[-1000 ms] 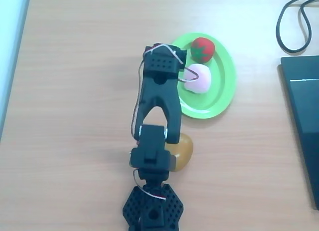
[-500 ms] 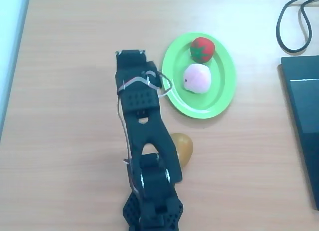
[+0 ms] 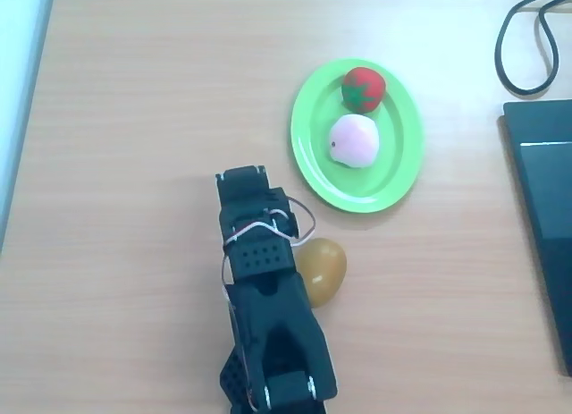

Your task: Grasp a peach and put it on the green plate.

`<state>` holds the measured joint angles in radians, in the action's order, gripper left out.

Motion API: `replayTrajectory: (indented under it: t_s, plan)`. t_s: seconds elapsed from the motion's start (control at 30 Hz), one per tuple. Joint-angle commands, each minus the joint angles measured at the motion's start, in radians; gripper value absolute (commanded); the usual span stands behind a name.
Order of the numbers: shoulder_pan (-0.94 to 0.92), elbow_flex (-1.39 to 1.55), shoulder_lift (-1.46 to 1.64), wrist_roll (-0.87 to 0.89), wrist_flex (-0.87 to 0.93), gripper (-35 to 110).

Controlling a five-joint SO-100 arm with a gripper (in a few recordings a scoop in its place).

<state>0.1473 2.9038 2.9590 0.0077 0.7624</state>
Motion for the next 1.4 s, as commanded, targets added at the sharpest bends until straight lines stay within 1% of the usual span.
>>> replayTrajectory:
  t_s: [0.0,0.43,0.83,1.03,1.23,1.37]
  plan:
    - [0.005,0.069,0.075,0.005,0.002,-8]
    - [-0.028,0.262,0.259,-0.043,0.006,-8]
    - [-0.028,0.314,0.334,-0.041,0.023,-8]
    - [-0.038,0.29,0.336,-0.04,0.118,-8]
    - [-0.043,0.233,0.336,-0.015,0.322,-8]
    - [-0.054,0.21,0.336,0.02,0.416,-8]
